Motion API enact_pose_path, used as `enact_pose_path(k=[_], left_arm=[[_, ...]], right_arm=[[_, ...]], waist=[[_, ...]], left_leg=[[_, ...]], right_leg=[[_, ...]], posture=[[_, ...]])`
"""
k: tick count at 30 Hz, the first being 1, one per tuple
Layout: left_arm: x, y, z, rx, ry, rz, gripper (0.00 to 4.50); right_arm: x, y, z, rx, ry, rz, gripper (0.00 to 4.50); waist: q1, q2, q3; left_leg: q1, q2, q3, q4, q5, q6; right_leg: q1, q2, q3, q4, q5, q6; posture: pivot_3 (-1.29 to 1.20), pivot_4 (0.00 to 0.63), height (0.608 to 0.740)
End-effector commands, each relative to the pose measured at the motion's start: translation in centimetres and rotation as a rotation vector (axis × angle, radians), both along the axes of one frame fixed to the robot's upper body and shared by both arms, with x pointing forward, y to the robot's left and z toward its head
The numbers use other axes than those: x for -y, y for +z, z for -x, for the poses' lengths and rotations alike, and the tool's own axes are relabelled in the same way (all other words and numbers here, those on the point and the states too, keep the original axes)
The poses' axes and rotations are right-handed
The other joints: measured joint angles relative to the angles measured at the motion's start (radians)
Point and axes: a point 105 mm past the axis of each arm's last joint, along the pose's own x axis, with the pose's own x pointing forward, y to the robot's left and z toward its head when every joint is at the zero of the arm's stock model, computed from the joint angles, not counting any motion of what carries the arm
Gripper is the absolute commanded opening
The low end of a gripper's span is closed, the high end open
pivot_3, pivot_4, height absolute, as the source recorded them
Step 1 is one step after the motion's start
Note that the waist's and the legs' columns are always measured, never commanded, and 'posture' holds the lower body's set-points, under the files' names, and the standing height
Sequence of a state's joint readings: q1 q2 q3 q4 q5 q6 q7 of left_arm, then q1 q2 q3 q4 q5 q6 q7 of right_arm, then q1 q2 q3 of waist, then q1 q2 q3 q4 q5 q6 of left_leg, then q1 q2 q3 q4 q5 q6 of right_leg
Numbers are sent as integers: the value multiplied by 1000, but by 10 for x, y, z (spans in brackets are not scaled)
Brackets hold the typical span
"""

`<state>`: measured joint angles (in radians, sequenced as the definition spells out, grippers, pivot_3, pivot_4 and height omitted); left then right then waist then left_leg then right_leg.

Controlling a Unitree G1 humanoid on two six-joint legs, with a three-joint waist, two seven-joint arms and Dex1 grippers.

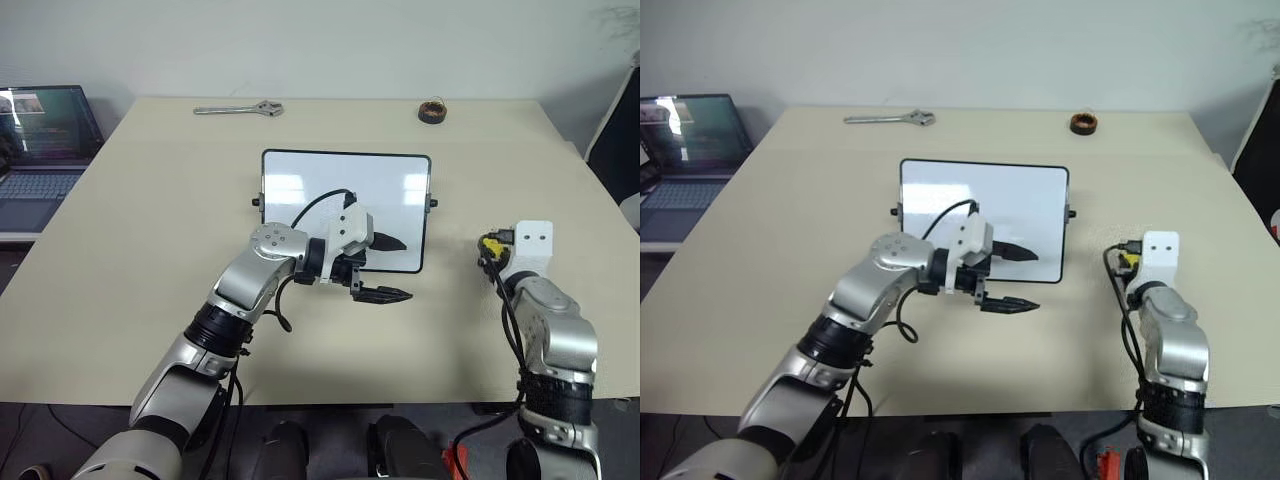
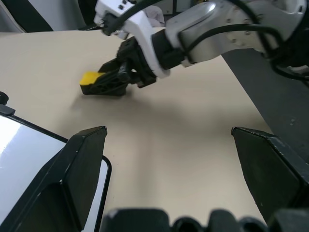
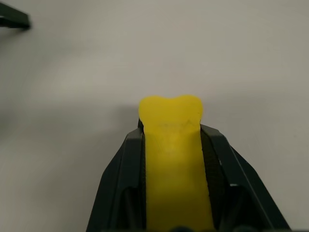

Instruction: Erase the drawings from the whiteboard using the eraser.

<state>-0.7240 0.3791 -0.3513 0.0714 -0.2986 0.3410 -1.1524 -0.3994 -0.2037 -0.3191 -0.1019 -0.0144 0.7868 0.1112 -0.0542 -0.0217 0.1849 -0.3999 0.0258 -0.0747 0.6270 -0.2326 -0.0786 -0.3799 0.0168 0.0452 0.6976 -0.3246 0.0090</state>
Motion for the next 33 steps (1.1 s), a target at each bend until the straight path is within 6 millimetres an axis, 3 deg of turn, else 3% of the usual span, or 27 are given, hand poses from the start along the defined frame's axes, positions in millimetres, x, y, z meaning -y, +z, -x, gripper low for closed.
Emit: enact_pose_path(k=[1, 2, 5, 10, 12, 15, 18, 21, 25, 29, 33], left_arm=[[-5, 8, 4, 44, 11, 14, 4500], [-7, 7, 5, 42, 18, 15, 4500], [-10, 6, 4, 42, 50, 21, 4500], [-22, -2, -5, 38, 159, 34, 4500], [-28, 4, -12, 70, 237, 84, 4500], [-48, 14, -22, 155, 386, 139, 4500], [-76, 23, -21, 170, 557, 235, 4500], [-91, 28, -16, 196, 681, 291, 4500], [-153, 30, -18, 268, 1108, 399, 4500], [-196, 9, 0, 307, 1402, 385, 4500], [-215, -27, 15, 225, 1547, 319, 4500]], right_arm=[[8, 9, -6, 55, -21, 16, 1141], [8, 8, -7, 54, -15, 16, 1866], [10, 7, -9, 56, 1, -1, 2806], [14, 27, -12, 138, -7, -41, 4483], [15, 40, -9, 181, 3, -22, 4483], [-2, 69, 0, 299, 125, 1, 4483], [-17, 78, 14, 344, 219, 8, 4483], [-21, 75, 22, 342, 266, -6, 4483], [-11, 61, 37, 424, 210, 85, 4483], [-10, 34, 65, 441, 226, 39, 4483], [-11, 20, 89, 429, 193, -23, 4483]], waist=[[0, 0, 0], [0, 0, 0], [1, 0, 0], [0, 1, 0], [0, 1, 0], [1, 1, 0], [1, 1, 0], [4, 1, 0], [14, 1, 0], [17, 1, 0], [23, 1, 0]], left_leg=[[0, 0, 0, 0, 0, 0], [0, 0, 0, 0, 0, 0], [0, 0, 0, 0, 0, 0], [0, 0, 0, 0, 0, 0], [0, 0, 0, 0, 0, 0], [0, 1, 0, 0, 0, 0], [0, 2, 0, 0, 0, 0], [0, 3, -1, 0, 0, 0], [0, 3, -1, 2, 0, 0], [1, 3, -1, 1, 0, 0], [2, 3, -1, 2, 0, 0]], right_leg=[[0, 0, 0, 0, 0, 0], [0, 0, 0, 0, 0, 0], [0, 0, 0, 0, 0, 0], [0, 0, 0, 1, 0, 0], [0, 0, 0, 1, 0, 0], [0, -1, 0, 1, 0, 0], [0, -2, 0, 0, 0, 0], [0, -2, 0, 0, 0, 0], [1, -4, 0, 0, 0, 0], [2, -4, 0, 0, 0, 0], [3, -4, 0, 0, 0, 0]], posture=[[0, 150, 740], [0, 150, 740], [0, 150, 740], [0, 150, 740], [0, 150, 740], [0, 150, 740], [0, 150, 740], [0, 150, 740], [0, 150, 740], [0, 150, 740], [0, 150, 740]])
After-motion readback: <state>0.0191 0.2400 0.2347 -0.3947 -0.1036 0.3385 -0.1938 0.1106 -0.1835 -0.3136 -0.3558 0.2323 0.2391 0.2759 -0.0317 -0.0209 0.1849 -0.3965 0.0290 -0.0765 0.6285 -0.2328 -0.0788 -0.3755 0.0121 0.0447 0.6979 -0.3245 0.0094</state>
